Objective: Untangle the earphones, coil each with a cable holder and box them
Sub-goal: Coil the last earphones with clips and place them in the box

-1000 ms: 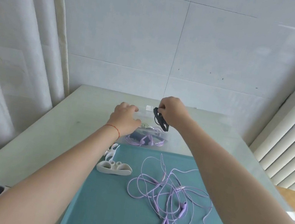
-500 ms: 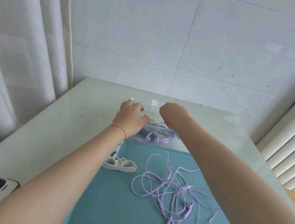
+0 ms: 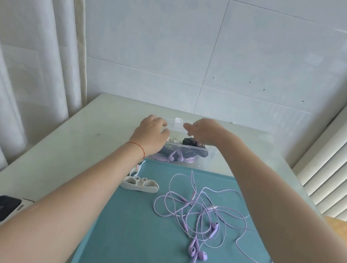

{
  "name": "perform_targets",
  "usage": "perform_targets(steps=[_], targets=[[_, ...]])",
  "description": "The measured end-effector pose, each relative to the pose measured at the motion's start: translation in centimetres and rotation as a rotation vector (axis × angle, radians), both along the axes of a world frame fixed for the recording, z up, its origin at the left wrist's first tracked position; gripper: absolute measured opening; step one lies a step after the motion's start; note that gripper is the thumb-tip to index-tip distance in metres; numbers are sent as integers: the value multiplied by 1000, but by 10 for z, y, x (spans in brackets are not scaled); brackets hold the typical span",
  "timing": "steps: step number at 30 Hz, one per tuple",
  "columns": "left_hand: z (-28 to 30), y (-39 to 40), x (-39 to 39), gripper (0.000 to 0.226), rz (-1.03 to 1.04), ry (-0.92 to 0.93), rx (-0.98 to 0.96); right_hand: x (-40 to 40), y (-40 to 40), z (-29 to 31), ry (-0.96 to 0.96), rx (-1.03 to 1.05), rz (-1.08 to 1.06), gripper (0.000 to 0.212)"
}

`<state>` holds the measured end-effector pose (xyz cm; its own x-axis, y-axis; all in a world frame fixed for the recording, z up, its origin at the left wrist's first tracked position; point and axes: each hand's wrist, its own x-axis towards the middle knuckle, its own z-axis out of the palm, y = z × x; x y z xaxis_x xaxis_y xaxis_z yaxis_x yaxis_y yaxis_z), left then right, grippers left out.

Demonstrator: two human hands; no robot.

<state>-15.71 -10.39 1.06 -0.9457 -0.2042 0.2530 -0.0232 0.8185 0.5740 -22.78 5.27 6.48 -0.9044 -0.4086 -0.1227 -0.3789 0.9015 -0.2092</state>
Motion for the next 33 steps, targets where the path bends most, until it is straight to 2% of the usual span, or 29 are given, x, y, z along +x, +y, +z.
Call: perform_targets(steps=[2,4,6,8,9,11,13,15,16,22,27,33], targets=[[2,3,8,37,-56,-32,-40,10,4,-4,-89,10,-14,56],[7,6,20,35,-74,3,-55,24,11,0,24,-85,9,49],[12,8,34,30,-30,95,-34,37,19,5,193,-295,-8,38],[15,11,53,23,22,154,6,55,27,5,269,-443,-29,32],[16,13,58,21,36,148,24,61,30,5,271,-448,-23,29],[11,14,78,20,25,44,10,85,30,-1,197,-380,23,24],[3,14,92,18,-27,-132,-63,108,30,-8,131,-125,111,23],[-9,14,104,10,-86,-290,-132,124,30,-19,60,71,187,33],[-15,15,109,17,-102,-324,-161,130,32,-26,18,97,183,37],[-29,20,120,22,-77,-300,-245,138,51,-47,65,1,95,34],[-18,37,121,27,-146,-230,-142,148,56,-43,-29,140,190,33],[-13,61,123,25,-263,-346,-217,148,70,-54,-6,202,197,28]])
